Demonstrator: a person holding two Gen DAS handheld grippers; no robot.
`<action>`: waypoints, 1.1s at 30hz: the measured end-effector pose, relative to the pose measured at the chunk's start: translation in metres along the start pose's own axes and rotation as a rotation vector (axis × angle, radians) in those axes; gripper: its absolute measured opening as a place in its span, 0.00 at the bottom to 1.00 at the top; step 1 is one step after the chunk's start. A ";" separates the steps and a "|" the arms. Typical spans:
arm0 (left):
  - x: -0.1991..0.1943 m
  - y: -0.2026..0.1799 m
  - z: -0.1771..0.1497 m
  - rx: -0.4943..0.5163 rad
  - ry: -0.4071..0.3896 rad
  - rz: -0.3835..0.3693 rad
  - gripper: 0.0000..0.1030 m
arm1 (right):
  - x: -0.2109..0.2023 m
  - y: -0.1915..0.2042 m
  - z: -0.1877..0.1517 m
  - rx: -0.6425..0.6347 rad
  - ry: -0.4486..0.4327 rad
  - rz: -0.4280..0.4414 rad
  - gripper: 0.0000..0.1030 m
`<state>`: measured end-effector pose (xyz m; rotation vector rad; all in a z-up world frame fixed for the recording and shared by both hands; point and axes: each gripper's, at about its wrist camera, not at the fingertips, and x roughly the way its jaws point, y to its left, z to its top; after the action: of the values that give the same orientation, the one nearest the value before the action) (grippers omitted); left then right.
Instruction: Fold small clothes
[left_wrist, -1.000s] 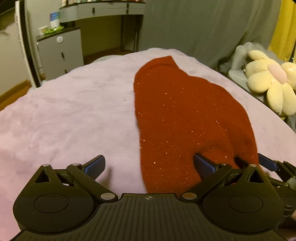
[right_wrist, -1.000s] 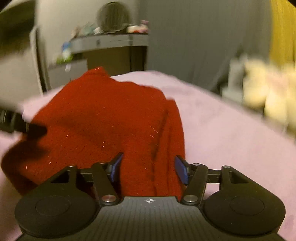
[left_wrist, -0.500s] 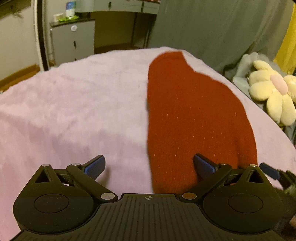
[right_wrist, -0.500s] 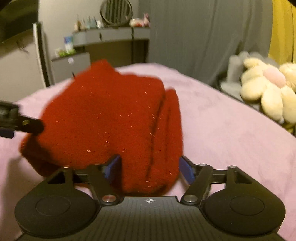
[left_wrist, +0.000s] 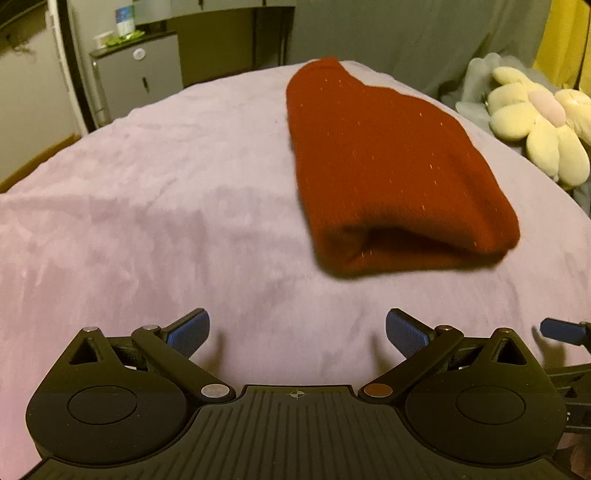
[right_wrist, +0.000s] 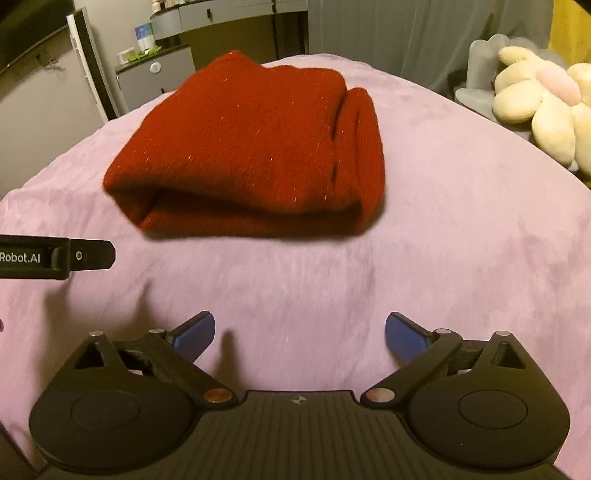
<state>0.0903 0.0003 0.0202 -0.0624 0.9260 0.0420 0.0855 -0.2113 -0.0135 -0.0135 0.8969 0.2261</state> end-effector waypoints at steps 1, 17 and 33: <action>-0.002 0.000 -0.001 -0.003 0.007 0.010 1.00 | -0.004 0.001 -0.001 0.005 0.003 -0.009 0.96; -0.054 0.001 0.016 0.002 -0.021 -0.001 1.00 | -0.044 0.011 0.033 0.042 0.029 -0.079 0.96; -0.049 -0.018 0.034 0.075 0.040 0.068 1.00 | -0.059 0.017 0.058 0.063 0.042 -0.128 0.96</action>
<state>0.0894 -0.0160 0.0809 0.0381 0.9689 0.0690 0.0912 -0.1996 0.0704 -0.0171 0.9409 0.0784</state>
